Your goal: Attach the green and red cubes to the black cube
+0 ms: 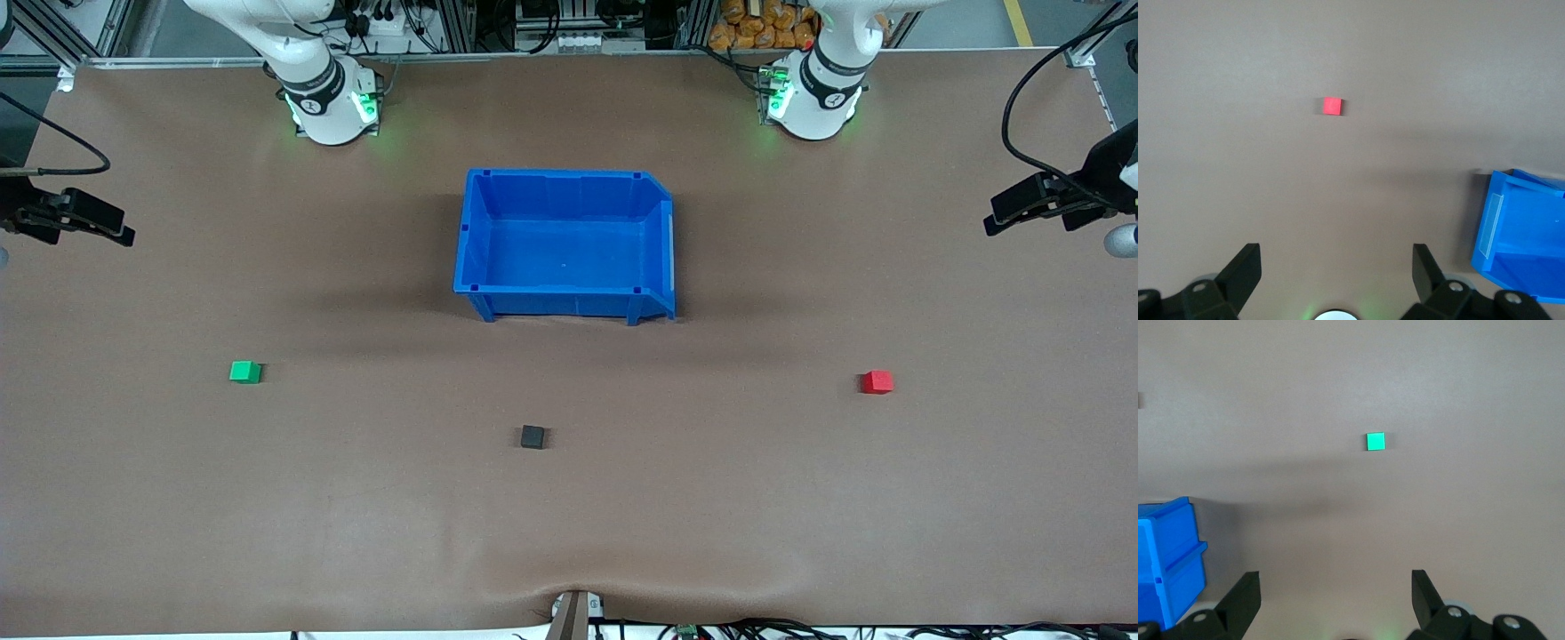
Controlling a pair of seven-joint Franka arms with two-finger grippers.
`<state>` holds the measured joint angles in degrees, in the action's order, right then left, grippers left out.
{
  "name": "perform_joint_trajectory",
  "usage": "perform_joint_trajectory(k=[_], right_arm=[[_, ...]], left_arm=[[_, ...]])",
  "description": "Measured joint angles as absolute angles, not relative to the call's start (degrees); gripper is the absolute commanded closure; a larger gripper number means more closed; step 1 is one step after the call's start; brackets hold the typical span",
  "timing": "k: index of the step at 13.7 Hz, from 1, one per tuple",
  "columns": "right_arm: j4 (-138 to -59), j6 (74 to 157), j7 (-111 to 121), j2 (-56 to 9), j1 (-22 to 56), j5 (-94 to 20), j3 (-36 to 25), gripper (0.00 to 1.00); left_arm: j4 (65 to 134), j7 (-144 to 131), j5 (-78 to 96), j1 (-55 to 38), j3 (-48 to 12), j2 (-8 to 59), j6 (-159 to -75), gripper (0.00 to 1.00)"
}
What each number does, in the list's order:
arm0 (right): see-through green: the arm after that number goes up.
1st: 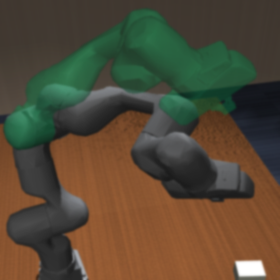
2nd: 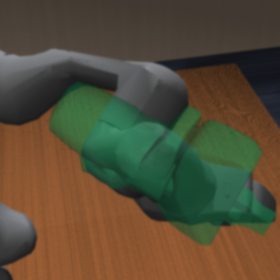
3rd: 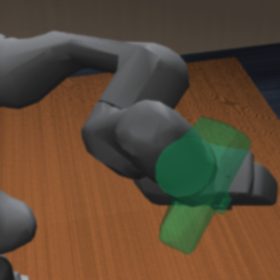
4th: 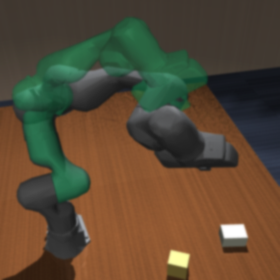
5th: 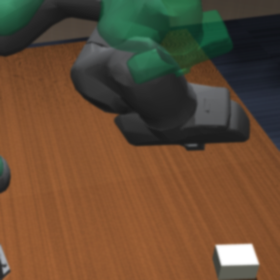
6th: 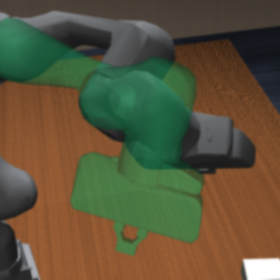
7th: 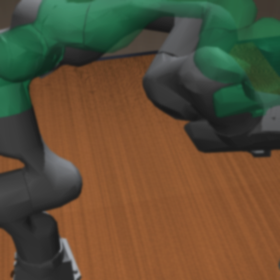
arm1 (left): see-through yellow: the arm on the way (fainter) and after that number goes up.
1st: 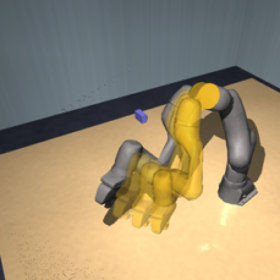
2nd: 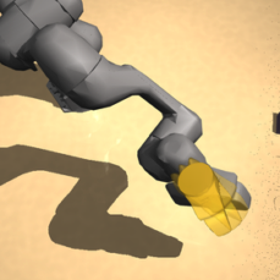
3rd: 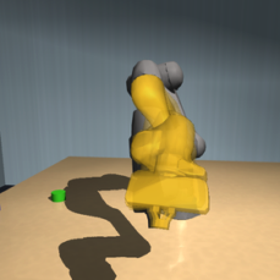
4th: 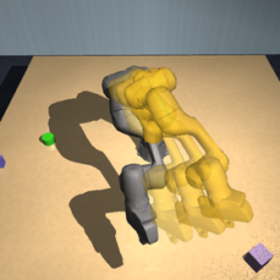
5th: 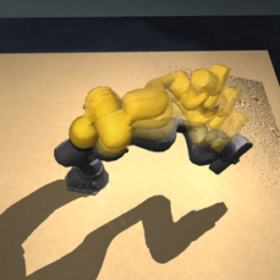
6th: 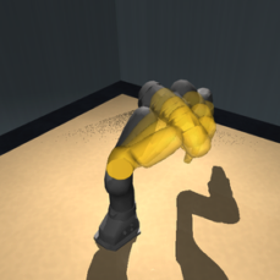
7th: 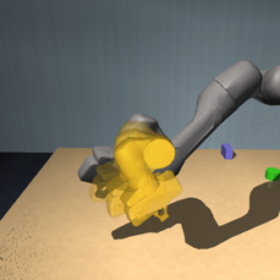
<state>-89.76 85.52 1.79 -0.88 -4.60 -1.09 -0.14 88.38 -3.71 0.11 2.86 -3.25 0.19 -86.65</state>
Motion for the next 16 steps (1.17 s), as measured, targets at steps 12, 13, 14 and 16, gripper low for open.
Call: perform_joint_trajectory(k=[12,13,14,16], right_arm=[[-89.76,85.39,1.79,-0.88,-4.59,-1.09,-0.12,0.00],[-89.76,85.39,1.79,-0.88,-4.56,-1.09,-0.10,0.00],[-89.76,85.38,1.79,-0.88,-4.51,-1.09,-0.07,0.00],[-89.76,85.38,1.79,-0.88,-4.47,-1.09,-0.01,0.00]], left_arm=[[88.37,-3.71,0.11,3.63,-3.20,1.43,-86.65,0.00],[88.35,-3.71,0.11,3.63,-3.20,1.95,-86.66,0.00],[88.17,-3.71,0.11,3.64,-3.20,2.56,-86.71,0.00],[86.81,-3.71,-0.13,3.52,-3.27,4.20,-86.75,0.00]])
